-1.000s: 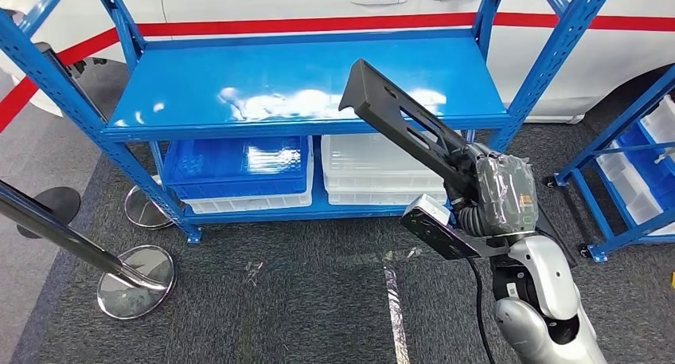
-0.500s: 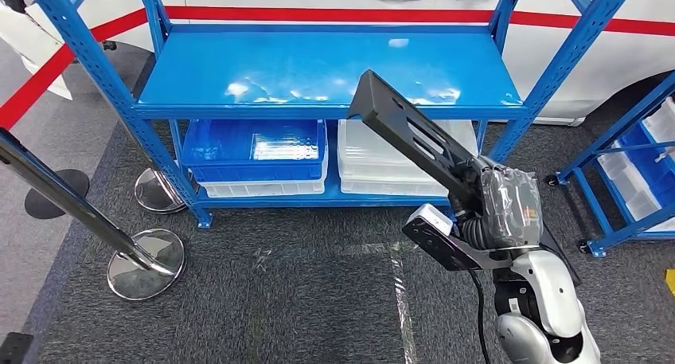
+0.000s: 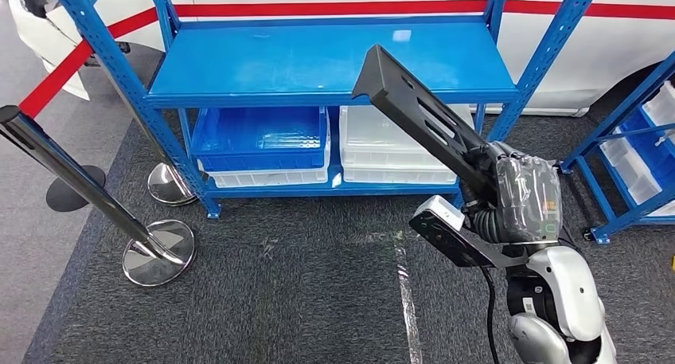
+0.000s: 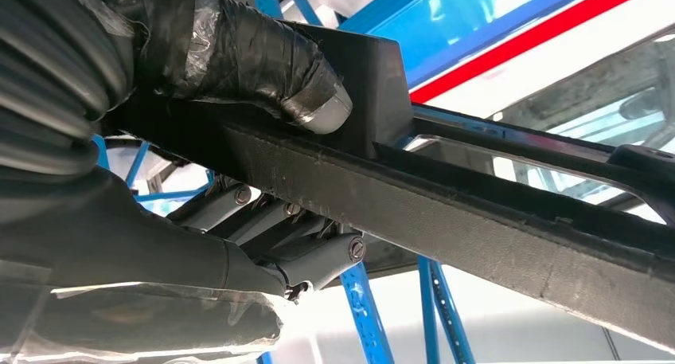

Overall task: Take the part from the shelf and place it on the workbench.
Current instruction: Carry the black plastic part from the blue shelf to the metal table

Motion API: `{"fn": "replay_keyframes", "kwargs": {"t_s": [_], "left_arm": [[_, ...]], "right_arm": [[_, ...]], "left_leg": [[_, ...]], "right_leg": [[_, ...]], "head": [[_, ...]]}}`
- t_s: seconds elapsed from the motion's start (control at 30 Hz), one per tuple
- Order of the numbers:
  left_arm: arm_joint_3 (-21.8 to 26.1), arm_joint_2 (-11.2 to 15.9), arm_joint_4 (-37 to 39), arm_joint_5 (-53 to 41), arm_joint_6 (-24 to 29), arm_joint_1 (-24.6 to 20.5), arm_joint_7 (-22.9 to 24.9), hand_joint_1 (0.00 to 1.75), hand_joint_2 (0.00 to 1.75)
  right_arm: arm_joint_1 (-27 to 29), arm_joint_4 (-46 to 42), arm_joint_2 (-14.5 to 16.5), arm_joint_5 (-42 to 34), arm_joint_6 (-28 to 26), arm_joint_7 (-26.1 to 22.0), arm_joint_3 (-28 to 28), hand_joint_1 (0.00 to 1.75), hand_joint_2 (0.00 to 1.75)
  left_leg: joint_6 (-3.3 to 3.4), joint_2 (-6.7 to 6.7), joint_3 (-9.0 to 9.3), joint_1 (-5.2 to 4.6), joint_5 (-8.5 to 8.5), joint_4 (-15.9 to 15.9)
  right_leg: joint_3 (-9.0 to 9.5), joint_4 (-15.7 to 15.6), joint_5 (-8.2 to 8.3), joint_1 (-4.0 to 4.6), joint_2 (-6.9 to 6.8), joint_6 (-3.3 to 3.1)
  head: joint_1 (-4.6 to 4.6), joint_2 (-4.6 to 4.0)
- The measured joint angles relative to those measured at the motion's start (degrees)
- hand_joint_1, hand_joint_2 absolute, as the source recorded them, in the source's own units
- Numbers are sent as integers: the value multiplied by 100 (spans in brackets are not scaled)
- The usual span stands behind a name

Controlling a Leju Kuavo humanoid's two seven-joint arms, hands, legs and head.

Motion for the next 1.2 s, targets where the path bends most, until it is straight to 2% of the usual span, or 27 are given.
{"fn": "replay_keyframes", "kwargs": {"t_s": [0.07, 0.1, 0.17, 0.23, 0.27, 0.3, 0.37, 0.4, 0.43, 0.47, 0.53, 0.6, 0.63, 0.67, 0.73, 0.77, 0.8, 0.87, 0.9, 0.93, 0.97, 1.0, 1.03, 1.07, 1.13, 1.17, 1.2], "left_arm": [[0, -87, 0, 28, -32, 7, -288, 0, 175], [1, -133, 1, 47, -57, 15, -455, 0, 175], [2, -219, 3, 87, -106, 34, -667, 0, 175], [2, -292, 5, 116, -131, 53, -744, 0, 175], [2, -325, 5, 125, -134, 55, -757, 0, 175], [2, -351, 7, 132, -134, 56, -764, 0, 175], [2, -397, 8, 148, -132, 57, -762, 0, 175], [2, -416, 9, 154, -131, 60, -748, 0, 175], [2, -437, 9, 162, -131, 63, -726, 0, 175], [2, -456, 9, 167, -131, 64, -695, 0, 175], [2, -485, 9, 180, -132, 66, -631, 0, 175], [1, -506, 13, 191, -133, 69, -589, 0, 175], [0, -515, 15, 200, -135, 68, -580, 0, 175], [-1, -522, 16, 209, -138, 71, -576, 0, 175], [-1, -539, 19, 228, -144, 86, -573, 0, 175], [-1, -551, 19, 234, -146, 102, -570, 0, 175], [-1, -566, 20, 241, -147, 118, -568, 0, 175], [-1, -591, 21, 262, -149, 134, -561, 0, 175], [-1, -598, 22, 274, -150, 132, -560, 0, 175], [-1, -603, 23, 286, -149, 127, -560, 0, 175], [-1, -606, 25, 293, -149, 123, -564, 0, 175], [-1, -610, 26, 307, -148, 119, -568, 0, 175], [-1, -613, 26, 324, -147, 115, -571, 0, 175], [-1, -615, 27, 345, -146, 108, -574, 0, 175], [-2, -612, 40, 395, -140, 75, -574, 0, 175], [-3, -611, 48, 416, -137, 58, -574, 0, 175], [-3, -610, 56, 434, -134, 50, -574, 0, 175]], "right_arm": [[0, -33, 0, 20, -25, -11, -1, 175, 175], [-1, -45, 0, 34, -35, -15, -1, 175, 175], [-15, -64, 2, 62, -50, -20, -1, 175, 175], [-34, -72, 3, 88, -60, -23, -1, 175, 175], [-40, -78, 2, 98, -63, -22, -1, 175, 175], [-41, -80, 2, 105, -65, -22, -1, 175, 175], [-43, -86, 2, 109, -67, -20, -1, 175, 175], [-44, -86, 2, 110, -68, -19, -1, 175, 175], [-44, -86, 2, 110, -69, -18, -1, 175, 175], [-45, -86, 2, 110, -70, -19, -1, 175, 175], [-54, -86, 2, 104, -79, -26, -1, 175, 175], [-85, -87, 3, 78, -88, -49, -1, 175, 175], [-104, -86, 3, 60, -92, -62, -1, 175, 175], [-125, -85, 4, 42, -96, -78, -1, 175, 175], [-150, -79, 5, 19, -97, -102, -1, 175, 175], [-159, -75, 5, 13, -95, -113, -1, 175, 175], [-162, -69, 6, 10, -92, -118, -1, 175, 175], [-167, -56, 7, 9, -86, -123, -1, 175, 175], [-168, -48, 7, 9, -83, -123, -1, 175, 175], [-170, -38, 7, 8, -78, -123, -1, 175, 175], [-171, -27, 7, 8, -74, -123, -1, 175, 175], [-173, -17, 7, 8, -71, -123, -1, 175, 175], [-176, -10, 7, 7, -69, -123, -1, 175, 175], [-182, -7, 7, 2, -69, -123, -1, 175, 175], [-207, -4, 7, -8, -72, -123, -1, 175, 175], [-228, -3, 7, -16, -73, -125, 0, 175, 175], [-250, 0, 7, -21, -74, -127, 1, 175, 175]], "left_leg": [[-13, -3, 477, 2, 90, -697], [24, -10, 642, -17, 62, -972], [132, -23, 726, -64, -5, -1187], [248, -9, 648, -54, 109, -1210], [302, 5, 600, -44, 180, -1221], [357, 20, 533, -31, 257, -1236], [422, 36, 356, -33, 414, -1237], [436, 38, 251, -36, 496, -1235], [431, 38, 142, -38, 579, -1233], [422, 38, 33, -38, 660, -1231], [384, 31, -163, -37, 820, -1224], [321, 16, -295, -48, 961, -1216], [285, 11, -322, -49, 1040, -1236], [247, 7, -336, -44, 1124, -1281], [169, -10, -360, -18, 1270, -1386], [139, -16, -402, -7, 1196, -1368], [116, -20, -466, 0, 984, -1239], [90, -15, -603, 13, 318, -674], [79, -14, -648, 17, 60, -313], [70, -14, -651, 17, -39, 14], [67, -13, -600, 15, 9, 231], [71, -8, -466, 11, 165, 283], [81, 19, -238, 1, 333, 158], [100, 101, 75, -19, 370, -167], [150, 284, 672, -84, 176, -965], [183, 328, 827, -114, 58, -1240], [215, 309, 871, -135, 38, -1374]], "right_leg": [[-196, 144, 50, -37, 1, 70], [-254, 187, 83, -46, 1, 110], [-291, 200, 169, -48, 3, 184], [-323, 204, 201, -44, 27, 252], [-369, 270, 89, -47, 46, 283], [-432, 426, -134, -53, 63, 311], [-570, 1026, -745, -75, 75, 357], [-606, 1361, -936, -83, 75, 377], [-595, 1614, -977, -93, 75, 394], [-520, 1719, -874, -104, 75, 405], [-98, 1395, -547, -130, 78, 409], [553, 564, -596, -133, 100, 381], [767, 215, -686, -115, 110, 354], [859, -1, -750, -85, 116, 317], [761, -98, -625, -63, 89, 216], [700, -111, -539, -69, 70, 158], [630, -125, -447, -82, 41, 101], [477, -126, -294, -76, -10, 23], [387, -120, -225, -65, -39, 2], [280, -105, -152, -52, -68, -7], [163, -81, -83, -42, -102, -10], [38, -43, -20, -35, -143, -9], [-87, 6, 36, -30, -184, -2], [-182, 59, 77, -26, -228, 9], [-288, 134, 146, -18, -326, 51], [-299, 143, 187, -21, -387, 77], [-299, 133, 232, -28, -448, 104]], "head": [[-6, 1], [-4, 1], [-10, 1], [-10, 1], [-4, 1], [3, 0], [13, 0], [13, 0], [12, 0], [12, 0], [11, 0], [5, 1], [-1, 1], [4, 1], [23, 1], [31, 1], [17, 0], [-12, 0], [-21, 0], [-21, 0], [-22, 0], [-22, 0], [-23, 0], [-25, 1], [-19, 1], [-24, 1], [-31, 1]]}}
